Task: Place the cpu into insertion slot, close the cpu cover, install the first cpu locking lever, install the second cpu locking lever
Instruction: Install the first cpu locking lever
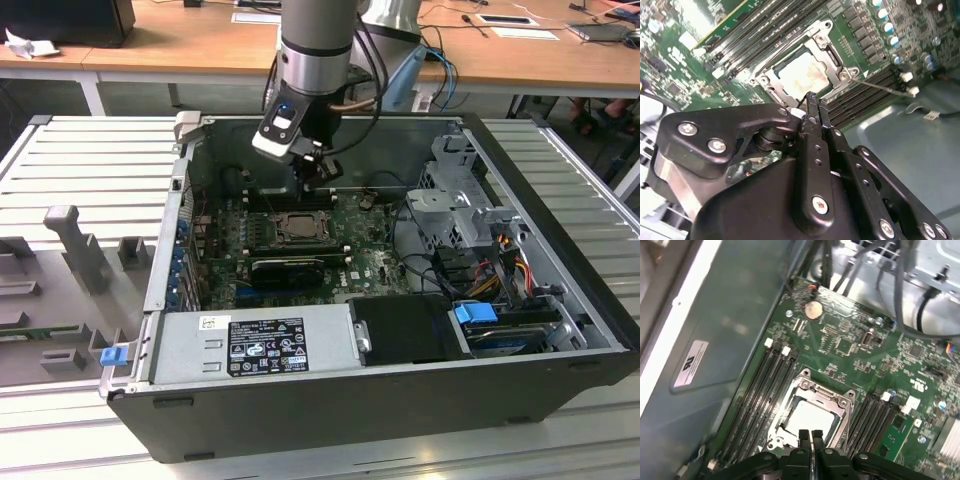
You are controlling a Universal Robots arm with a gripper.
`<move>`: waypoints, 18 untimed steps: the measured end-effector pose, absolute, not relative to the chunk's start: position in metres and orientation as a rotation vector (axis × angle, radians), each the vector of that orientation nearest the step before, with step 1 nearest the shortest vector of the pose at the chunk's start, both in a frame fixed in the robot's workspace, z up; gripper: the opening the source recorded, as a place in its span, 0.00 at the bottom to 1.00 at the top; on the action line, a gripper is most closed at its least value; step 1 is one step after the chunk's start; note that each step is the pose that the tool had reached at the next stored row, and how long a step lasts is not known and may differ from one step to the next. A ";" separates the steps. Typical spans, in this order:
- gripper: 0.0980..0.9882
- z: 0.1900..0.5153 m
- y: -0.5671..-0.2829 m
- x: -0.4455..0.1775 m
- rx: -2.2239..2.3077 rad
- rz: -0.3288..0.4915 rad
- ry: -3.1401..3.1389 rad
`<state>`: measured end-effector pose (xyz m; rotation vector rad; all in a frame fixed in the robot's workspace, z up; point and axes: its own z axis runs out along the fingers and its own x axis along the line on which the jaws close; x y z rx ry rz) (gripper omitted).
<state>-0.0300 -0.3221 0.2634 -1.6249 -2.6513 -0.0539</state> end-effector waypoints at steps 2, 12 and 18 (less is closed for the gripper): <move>0.07 0.263 -0.322 -0.030 -1.561 -0.053 -2.689; 0.07 0.261 -0.322 -0.030 -1.297 -0.085 -2.868; 0.07 0.261 -0.322 -0.030 -1.060 -0.085 -2.959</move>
